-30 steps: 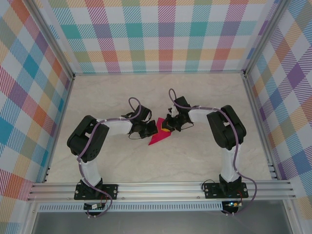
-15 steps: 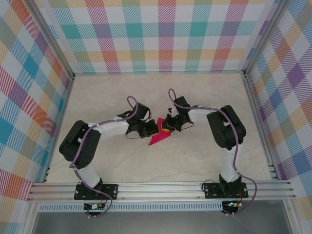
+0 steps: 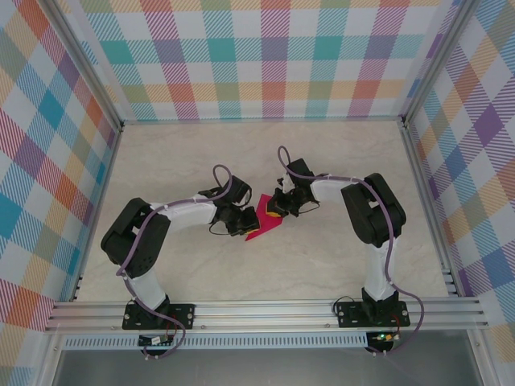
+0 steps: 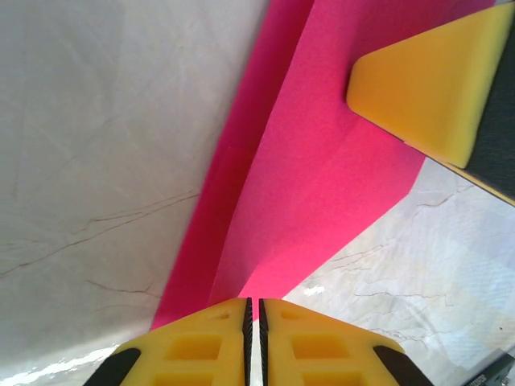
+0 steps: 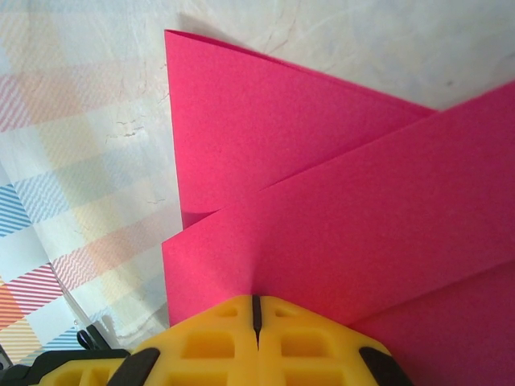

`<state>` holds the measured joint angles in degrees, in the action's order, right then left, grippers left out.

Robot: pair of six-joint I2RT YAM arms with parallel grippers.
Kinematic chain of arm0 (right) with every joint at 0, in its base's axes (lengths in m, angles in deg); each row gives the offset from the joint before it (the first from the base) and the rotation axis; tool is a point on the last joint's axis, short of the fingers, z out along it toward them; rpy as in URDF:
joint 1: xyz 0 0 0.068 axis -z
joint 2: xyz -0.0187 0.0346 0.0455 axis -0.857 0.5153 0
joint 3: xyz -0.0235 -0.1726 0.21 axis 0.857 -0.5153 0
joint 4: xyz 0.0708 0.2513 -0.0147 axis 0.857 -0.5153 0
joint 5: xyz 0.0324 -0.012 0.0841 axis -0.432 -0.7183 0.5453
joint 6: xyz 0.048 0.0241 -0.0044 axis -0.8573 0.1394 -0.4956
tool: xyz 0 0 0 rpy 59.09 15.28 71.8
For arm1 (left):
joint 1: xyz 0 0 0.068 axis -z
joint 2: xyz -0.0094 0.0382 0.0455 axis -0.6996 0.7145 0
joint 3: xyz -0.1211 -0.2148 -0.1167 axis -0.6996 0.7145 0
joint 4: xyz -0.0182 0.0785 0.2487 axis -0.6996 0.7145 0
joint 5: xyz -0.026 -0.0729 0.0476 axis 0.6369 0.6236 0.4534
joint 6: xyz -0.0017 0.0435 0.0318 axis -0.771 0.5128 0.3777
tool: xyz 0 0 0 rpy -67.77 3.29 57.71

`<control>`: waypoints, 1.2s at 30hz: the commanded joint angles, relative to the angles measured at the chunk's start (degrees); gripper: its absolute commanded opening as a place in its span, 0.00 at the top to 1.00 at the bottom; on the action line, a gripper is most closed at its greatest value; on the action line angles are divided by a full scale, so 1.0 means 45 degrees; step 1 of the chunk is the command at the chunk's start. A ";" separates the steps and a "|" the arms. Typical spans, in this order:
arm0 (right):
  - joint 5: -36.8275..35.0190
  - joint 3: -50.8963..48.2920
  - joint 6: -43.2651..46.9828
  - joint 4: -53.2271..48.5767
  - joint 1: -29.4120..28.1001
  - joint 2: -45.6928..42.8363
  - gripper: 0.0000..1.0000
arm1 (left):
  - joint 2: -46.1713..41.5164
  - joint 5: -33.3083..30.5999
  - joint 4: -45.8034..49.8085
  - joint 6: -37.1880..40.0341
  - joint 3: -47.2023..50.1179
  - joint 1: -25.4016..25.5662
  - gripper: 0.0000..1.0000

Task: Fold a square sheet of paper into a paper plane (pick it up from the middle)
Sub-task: Fourth fold the wing at the center of the table.

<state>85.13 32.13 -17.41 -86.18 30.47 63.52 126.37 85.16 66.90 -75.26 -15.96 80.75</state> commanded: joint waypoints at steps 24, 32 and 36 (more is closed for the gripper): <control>-0.1336 -0.0155 0.0217 -0.1349 -0.0053 0.0940 0.96 | 0.0303 -0.0676 0.0857 0.0040 0.0362 0.0079 0.87; -0.1348 -0.0138 0.0236 -0.1384 -0.0051 0.0954 0.96 | -0.0653 0.0276 -0.0058 -0.0422 0.0368 0.0104 0.87; -0.1347 -0.0147 0.0226 -0.1372 -0.0051 0.0954 0.96 | -0.0853 0.0060 0.0249 -0.0369 0.0498 0.0143 0.86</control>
<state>85.29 32.74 -17.30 -87.08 30.47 63.85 124.54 84.50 67.08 -76.33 -14.76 80.97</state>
